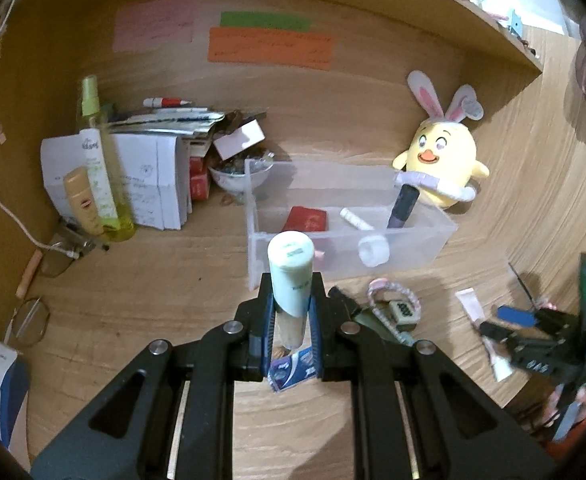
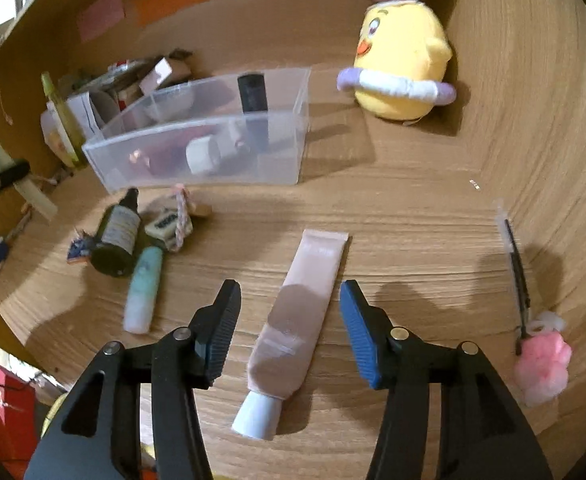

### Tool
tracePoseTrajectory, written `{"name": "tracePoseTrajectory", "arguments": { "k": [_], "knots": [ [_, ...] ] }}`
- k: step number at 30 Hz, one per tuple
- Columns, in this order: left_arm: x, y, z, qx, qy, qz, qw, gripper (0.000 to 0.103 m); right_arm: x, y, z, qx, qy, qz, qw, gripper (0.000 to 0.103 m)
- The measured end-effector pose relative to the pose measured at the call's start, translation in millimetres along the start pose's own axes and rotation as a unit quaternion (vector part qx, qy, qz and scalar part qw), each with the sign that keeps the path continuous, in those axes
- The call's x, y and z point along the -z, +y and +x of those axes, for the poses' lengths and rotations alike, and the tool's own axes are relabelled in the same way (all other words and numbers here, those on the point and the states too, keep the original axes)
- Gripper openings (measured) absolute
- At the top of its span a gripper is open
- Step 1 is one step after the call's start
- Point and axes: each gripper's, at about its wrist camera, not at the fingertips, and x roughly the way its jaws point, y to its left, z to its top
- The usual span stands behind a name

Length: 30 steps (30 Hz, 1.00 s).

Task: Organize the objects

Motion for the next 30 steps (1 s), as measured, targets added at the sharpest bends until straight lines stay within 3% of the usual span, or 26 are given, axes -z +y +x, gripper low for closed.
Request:
{"name": "tracePoseTrajectory", "arguments": {
  "k": [5,7,10,18,30],
  "knots": [
    [-8,-7,1,0.009,-0.010,-0.001,0.9999,0.015,-8,-9,22,0.011,0.008,0.007,1.000,0.046],
    [-11,-10,1,0.008,-0.012,0.001,0.9999,0.015,-10,-8,25,0.017,0.007,-0.005,1.000,0.035],
    [-16,-13,2,0.010,-0.016,0.001,0.9998,0.015,-10,-6,26,0.018,0.001,-0.014,1.000,0.028],
    [-29,-15,9,0.019,-0.021,-0.006,0.9996,0.015,-15,-8,16,-0.004,-0.017,-0.003,1.000,0.027],
    [-47,-14,17,0.025,-0.029,-0.017,0.9991,0.015,-58,13,-30,-0.020,-0.100,-0.036,0.994,0.027]
  ]
}}
